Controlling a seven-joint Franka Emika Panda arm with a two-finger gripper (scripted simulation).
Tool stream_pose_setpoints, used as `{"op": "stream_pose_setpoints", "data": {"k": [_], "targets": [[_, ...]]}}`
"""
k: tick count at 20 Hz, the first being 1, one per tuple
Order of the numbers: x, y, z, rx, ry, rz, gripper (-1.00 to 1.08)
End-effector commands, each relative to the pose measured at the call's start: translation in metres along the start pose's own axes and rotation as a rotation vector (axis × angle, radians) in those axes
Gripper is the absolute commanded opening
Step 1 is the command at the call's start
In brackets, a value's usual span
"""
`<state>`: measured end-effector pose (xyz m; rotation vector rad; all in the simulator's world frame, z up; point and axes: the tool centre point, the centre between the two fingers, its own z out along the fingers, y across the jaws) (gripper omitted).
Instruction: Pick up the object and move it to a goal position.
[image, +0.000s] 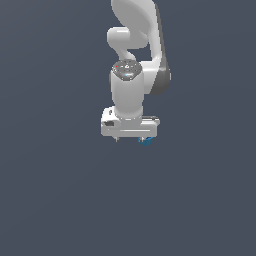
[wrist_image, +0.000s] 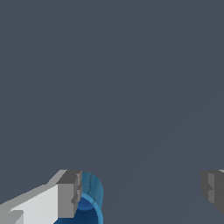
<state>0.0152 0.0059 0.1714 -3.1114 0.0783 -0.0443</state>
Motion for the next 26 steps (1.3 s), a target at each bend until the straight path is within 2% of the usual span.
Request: {"op": "stream_pose_setpoints", "data": {"k": [1,8,15,21,26], "targets": [[0.000,0.000,0.000,0.000,0.000,0.000,0.28],[0.005,0.009,-0.001,0.005,0.010,0.013,0.28],[0.004,0.007,0.000,0.001,0.004,0.001,0.28],[-0.009,-0.008,0.010,-0.029,-0.035,-0.096,0.28],[-0.030,-0.029,0.023,-0.077,-0.095,-0.244,0.28]]}}
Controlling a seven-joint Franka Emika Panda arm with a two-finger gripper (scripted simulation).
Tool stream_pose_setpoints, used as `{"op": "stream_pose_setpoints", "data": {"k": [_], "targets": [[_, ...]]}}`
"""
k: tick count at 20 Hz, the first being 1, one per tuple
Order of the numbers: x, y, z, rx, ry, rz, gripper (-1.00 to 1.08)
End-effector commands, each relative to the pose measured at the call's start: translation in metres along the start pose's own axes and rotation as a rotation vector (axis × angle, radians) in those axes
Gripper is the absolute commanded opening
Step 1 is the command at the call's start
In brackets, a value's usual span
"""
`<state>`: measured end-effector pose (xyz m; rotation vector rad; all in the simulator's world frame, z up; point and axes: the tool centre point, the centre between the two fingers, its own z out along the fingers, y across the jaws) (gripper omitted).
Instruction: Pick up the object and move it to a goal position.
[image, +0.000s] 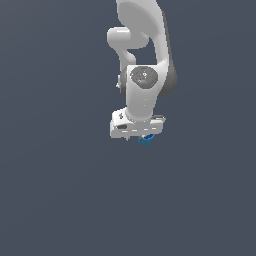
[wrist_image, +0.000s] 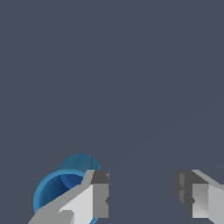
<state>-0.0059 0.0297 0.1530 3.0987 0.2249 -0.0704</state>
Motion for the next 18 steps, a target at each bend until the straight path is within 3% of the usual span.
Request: {"op": "stream_pose_setpoints", "data": {"k": [1,10,18], "targets": [[-0.009,-0.015,0.007,-0.028,-0.035,-0.087,0.28],[-0.057,-0.071,0.037,-0.172,-0.210,-0.515,0.28],[-0.089,-0.099,0.052,-0.280,-0.332,-0.803,0.28]]}}
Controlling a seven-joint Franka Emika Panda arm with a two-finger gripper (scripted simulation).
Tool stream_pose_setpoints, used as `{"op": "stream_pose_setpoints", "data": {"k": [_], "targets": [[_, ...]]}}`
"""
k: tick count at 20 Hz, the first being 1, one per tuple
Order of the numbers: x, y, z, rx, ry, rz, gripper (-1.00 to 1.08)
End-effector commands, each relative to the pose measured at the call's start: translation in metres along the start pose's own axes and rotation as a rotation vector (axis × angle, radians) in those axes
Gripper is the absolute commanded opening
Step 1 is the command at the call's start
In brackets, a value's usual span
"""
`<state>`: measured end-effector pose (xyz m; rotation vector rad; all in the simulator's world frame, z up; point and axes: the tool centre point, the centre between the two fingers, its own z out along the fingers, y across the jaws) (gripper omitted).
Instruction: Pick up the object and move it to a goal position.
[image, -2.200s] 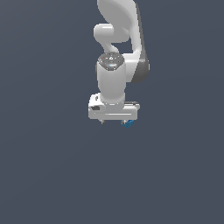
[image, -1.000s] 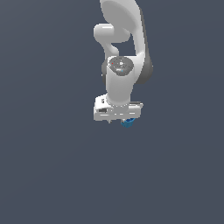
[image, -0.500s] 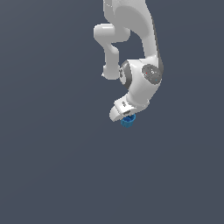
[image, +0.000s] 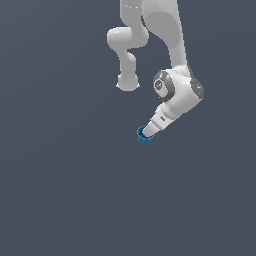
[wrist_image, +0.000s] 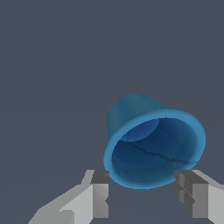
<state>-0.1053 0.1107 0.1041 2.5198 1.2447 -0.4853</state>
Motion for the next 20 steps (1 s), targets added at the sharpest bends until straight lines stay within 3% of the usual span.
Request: {"op": "stream_pose_setpoints", "data": {"k": [1,8,20], "targets": [[-0.001,-0.009,0.002,-0.027,-0.032,-0.070,0.28],[-0.002,-0.023,0.005,-0.065,-0.076,-0.167,0.28],[-0.004,-0.022,0.029,-0.065,-0.077,-0.172,0.28]]}}
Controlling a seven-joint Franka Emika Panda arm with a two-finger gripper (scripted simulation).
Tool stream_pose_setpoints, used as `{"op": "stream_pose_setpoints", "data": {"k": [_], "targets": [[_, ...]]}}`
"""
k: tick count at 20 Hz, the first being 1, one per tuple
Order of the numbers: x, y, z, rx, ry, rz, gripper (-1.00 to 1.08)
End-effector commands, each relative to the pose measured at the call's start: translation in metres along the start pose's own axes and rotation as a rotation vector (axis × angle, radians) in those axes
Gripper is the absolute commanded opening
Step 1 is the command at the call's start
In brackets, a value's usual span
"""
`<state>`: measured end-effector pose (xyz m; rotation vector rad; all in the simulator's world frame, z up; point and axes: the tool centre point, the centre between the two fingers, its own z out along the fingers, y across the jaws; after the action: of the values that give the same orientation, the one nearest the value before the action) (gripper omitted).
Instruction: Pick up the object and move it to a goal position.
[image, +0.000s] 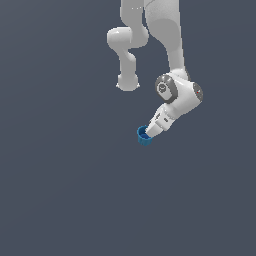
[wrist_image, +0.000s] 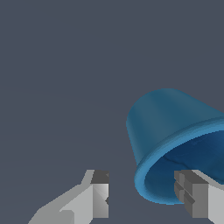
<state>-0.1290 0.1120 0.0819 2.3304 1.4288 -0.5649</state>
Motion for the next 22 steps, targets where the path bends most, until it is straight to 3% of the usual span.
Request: {"op": "stream_pose_setpoints", "data": {"k": [1,4,5,22], "targets": [[0.000,-0.001,0.008,0.000,-0.001,-0.002,0.28],[0.000,-0.001,0.011,0.000,-0.001,-0.003,0.28],[0.000,-0.001,0.011,0.000,-0.001,-0.003,-1.00],[0.001,0.003,-0.002,0.012,0.018,0.023,-1.00]]}}
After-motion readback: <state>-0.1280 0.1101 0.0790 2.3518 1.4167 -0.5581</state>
